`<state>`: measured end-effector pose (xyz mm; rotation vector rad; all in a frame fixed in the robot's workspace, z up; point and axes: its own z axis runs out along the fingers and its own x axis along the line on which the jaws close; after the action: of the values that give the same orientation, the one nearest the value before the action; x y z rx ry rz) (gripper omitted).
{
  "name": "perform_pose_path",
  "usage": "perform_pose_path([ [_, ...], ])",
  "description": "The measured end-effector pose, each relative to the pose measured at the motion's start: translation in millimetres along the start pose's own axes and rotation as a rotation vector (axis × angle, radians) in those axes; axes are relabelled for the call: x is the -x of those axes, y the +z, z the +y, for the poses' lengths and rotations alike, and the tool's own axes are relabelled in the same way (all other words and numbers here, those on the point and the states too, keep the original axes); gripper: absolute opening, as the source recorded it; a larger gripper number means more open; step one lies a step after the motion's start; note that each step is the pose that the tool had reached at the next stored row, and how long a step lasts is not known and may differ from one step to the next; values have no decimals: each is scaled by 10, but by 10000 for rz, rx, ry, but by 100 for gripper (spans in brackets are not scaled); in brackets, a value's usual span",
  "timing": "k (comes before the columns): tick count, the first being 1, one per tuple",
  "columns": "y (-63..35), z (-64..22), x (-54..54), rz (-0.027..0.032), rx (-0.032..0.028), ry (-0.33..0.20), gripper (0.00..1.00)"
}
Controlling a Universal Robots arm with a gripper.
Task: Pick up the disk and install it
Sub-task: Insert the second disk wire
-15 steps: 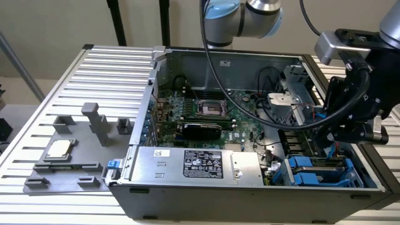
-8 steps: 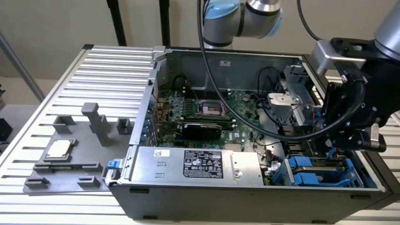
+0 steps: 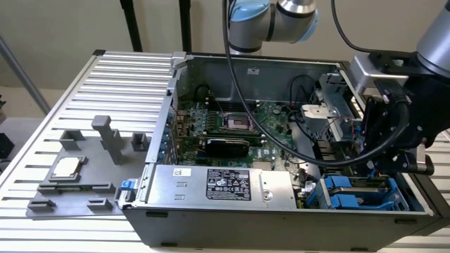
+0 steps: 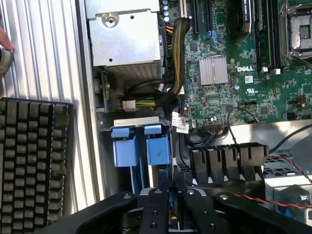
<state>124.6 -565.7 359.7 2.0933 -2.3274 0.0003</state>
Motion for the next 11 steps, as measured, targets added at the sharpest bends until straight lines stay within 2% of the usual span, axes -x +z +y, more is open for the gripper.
perform_pose_path([
  [9,86,-52,5,-10,-111,-265,16],
  [11,96,-54,2,-9,-117,-290,16],
])
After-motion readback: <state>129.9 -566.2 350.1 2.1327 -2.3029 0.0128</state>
